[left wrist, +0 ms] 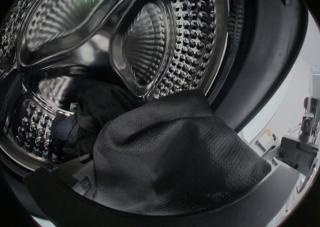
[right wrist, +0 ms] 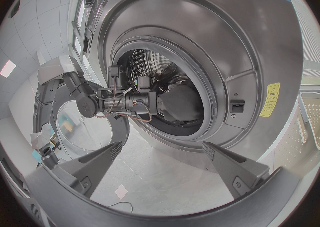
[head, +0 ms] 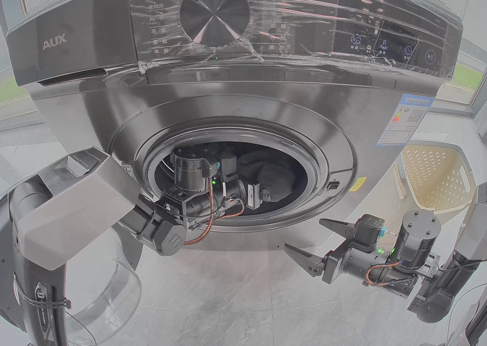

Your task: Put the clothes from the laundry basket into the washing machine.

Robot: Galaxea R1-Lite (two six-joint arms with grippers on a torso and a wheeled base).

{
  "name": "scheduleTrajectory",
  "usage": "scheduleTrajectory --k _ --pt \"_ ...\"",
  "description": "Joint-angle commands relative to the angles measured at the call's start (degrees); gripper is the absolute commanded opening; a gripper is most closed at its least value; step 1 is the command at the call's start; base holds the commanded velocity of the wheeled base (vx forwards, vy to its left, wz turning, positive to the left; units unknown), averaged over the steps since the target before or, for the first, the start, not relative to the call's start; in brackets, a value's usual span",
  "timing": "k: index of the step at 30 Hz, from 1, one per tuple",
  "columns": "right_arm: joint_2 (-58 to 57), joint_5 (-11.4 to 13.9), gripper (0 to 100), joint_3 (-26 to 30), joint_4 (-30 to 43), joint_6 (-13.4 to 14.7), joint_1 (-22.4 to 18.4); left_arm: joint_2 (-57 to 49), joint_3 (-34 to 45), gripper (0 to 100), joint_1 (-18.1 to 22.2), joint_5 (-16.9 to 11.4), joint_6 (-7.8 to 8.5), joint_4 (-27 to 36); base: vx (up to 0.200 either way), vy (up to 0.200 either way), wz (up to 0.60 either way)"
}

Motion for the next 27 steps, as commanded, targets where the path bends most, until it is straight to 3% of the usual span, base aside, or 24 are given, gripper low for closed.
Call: scheduleTrajectory --k 1,7,12,15,22,27 --pt "-0.1 0.0 100 -0.1 0.0 0.0 0.0 -0.4 5.9 100 0.6 1.3 2.38 0.4 0.000 0.000 0.00" --pt "-0.1 0.0 100 -0.4 0.0 0.0 -0.2 -1.6 11.1 100 0.9 1.3 3.61 -0.3 0.000 0.000 0.00" --pt "-0.2 0.0 100 -0.4 0.0 0.0 -0.3 -2.0 16.6 100 0.6 1.5 5.81 -4.6 0.000 0.000 0.00" --pt "-0.2 0.0 100 -0.4 0.0 0.0 -0.3 -2.0 18.8 100 0.4 2.1 6.07 -7.1 0.000 0.000 0.00" --pt "-0.1 0.0 100 -0.4 0.0 0.0 -0.2 -2.3 21.7 100 3.0 3.6 9.15 -12.8 0.000 0.000 0.00" --pt "-0.2 0.0 100 -0.5 0.0 0.0 -0.2 -3.1 21.6 100 3.5 3.4 8.62 -13.0 0.000 0.000 0.00"
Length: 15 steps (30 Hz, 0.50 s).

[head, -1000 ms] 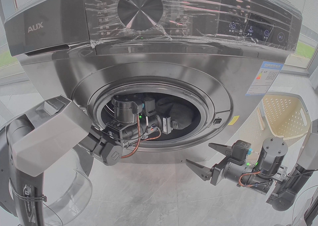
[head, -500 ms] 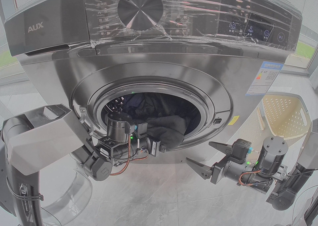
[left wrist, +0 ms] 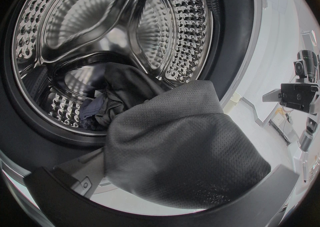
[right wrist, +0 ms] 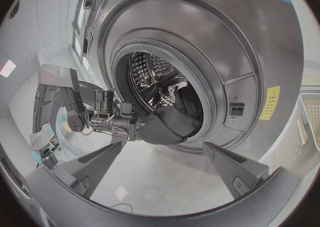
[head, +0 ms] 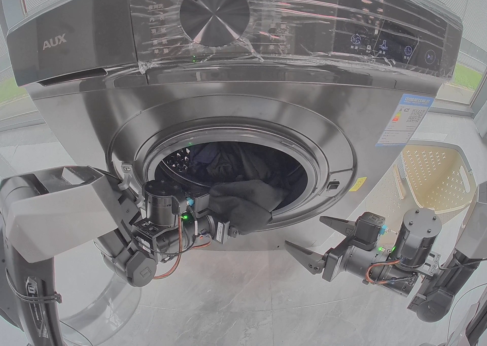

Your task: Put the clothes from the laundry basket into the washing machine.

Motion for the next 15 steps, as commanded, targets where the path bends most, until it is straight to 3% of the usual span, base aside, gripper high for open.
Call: scheduleTrajectory --k 1,7,12,13,15 --pt "-0.2 0.0 100 0.0 0.0 0.0 0.0 -0.6 -0.3 100 0.4 -0.2 -0.75 -0.5 0.000 0.000 0.00" --pt "0.1 -0.1 100 -0.3 -0.1 0.0 0.4 4.1 -7.9 100 -2.5 -0.9 -2.60 -5.5 0.000 0.000 0.00" --pt "-0.1 0.0 100 -0.2 0.0 0.0 -0.1 9.7 -14.8 100 -3.6 -0.1 -3.30 -5.4 0.000 0.000 0.00" --pt "-0.1 0.0 100 -0.2 0.0 0.0 -0.1 10.7 -15.6 0 -3.6 -0.1 -3.30 -5.3 0.000 0.000 0.00" --pt "0.0 0.0 100 -0.2 0.0 0.0 0.0 12.2 -17.0 0 -3.6 0.0 -3.48 -5.3 0.000 0.000 0.00"
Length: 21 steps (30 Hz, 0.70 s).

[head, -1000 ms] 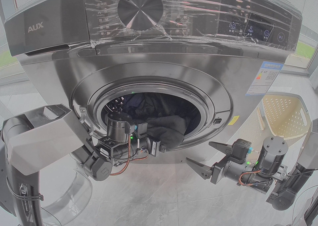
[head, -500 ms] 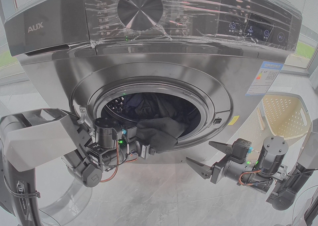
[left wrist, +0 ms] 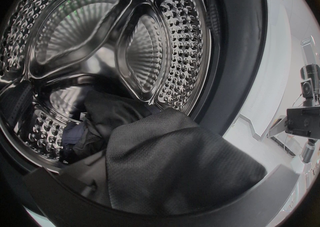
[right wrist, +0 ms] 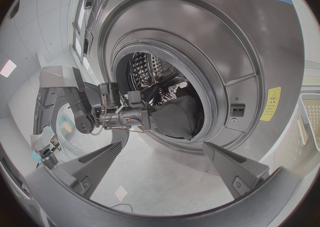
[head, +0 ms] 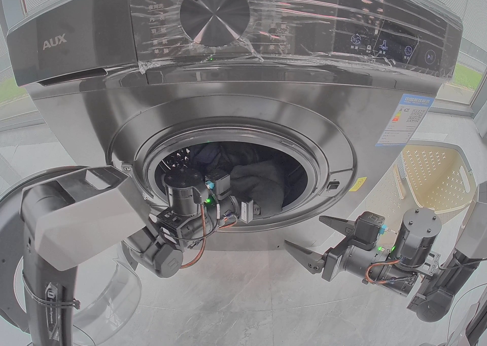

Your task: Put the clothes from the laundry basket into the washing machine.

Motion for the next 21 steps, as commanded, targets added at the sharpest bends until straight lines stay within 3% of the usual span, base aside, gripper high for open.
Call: scheduleTrajectory --k 1,5,7,9,12,15,21 --pt "0.1 0.1 100 -0.1 0.0 0.0 0.0 7.2 -5.9 0 -0.8 0.4 -0.52 -0.2 0.000 0.000 0.00" --pt "0.4 0.1 100 -0.1 0.0 0.0 0.1 10.7 -11.9 0 -0.8 3.3 -2.19 -0.4 0.000 0.000 0.00" --pt "0.4 0.1 100 -0.1 0.0 0.0 0.1 14.3 -20.3 0 -0.3 8.9 -3.94 0.6 0.000 0.000 0.00" --pt "0.4 0.1 100 -0.1 0.0 0.0 0.0 16.5 -25.7 0 0.2 12.1 -4.38 1.9 0.000 0.000 0.00" --pt "0.4 0.1 100 0.0 0.0 0.0 -0.2 20.1 -37.4 0 2.8 19.4 -5.53 4.9 0.000 0.000 0.00" --pt "0.5 0.1 100 -0.1 0.0 0.0 -0.1 21.1 -43.8 0 5.1 21.3 -6.67 7.4 0.000 0.000 0.00" --pt "0.5 0.1 100 -0.1 0.0 0.0 0.0 20.6 -48.6 0 7.3 21.7 -7.99 9.2 0.000 0.000 0.00"
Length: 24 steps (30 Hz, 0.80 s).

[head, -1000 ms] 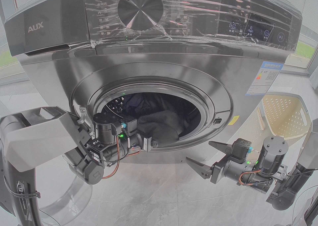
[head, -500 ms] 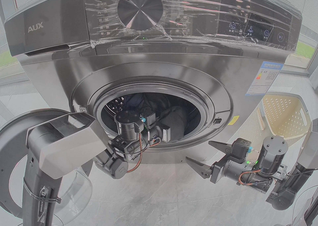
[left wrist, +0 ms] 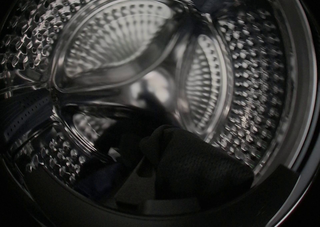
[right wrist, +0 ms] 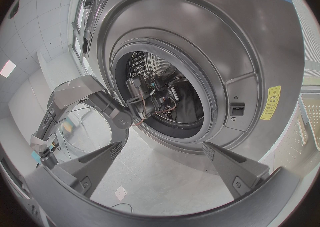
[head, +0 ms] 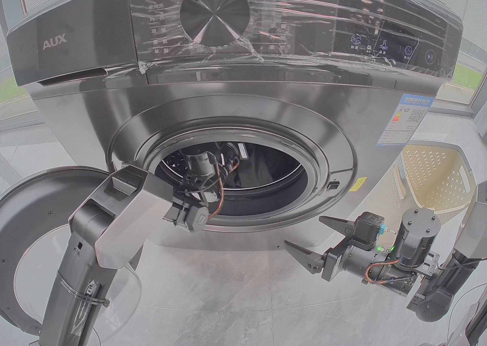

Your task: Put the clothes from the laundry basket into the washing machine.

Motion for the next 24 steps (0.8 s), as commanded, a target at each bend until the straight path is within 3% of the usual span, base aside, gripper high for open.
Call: scheduleTrajectory --k 1,8,10,11,12,13,16,24 --pt "0.2 0.0 100 0.1 0.0 0.0 0.1 3.4 -8.2 0 3.6 2.9 -1.58 2.7 0.000 0.000 0.00" --pt "0.2 0.0 100 0.1 0.0 0.0 0.1 3.7 -6.9 0 3.0 2.9 -1.49 2.7 0.000 0.000 0.00" --pt "0.2 0.0 100 0.3 0.0 0.0 -0.1 1.9 0.4 0 1.4 2.5 -1.23 2.4 0.000 0.000 0.00" --pt "0.2 0.0 100 0.3 0.0 0.0 -0.1 1.9 0.4 0 1.4 2.5 -1.23 2.4 0.000 0.000 0.00" --pt "0.2 0.0 100 0.3 0.0 0.0 -0.1 -1.9 7.5 0 -0.1 1.6 -1.14 3.1 0.000 0.000 0.00" --pt "0.2 0.0 100 0.2 0.0 0.0 -0.1 -3.4 10.4 100 -0.5 0.7 -1.14 3.6 0.000 0.000 0.00" --pt "0.3 0.0 100 0.2 0.0 0.0 0.0 -6.2 15.8 100 -1.8 -1.0 -1.23 6.0 0.000 0.000 0.00" --pt "0.4 0.0 100 0.5 0.0 0.0 0.3 -7.6 18.7 100 -1.9 -1.6 -0.53 4.9 0.000 0.000 0.00"
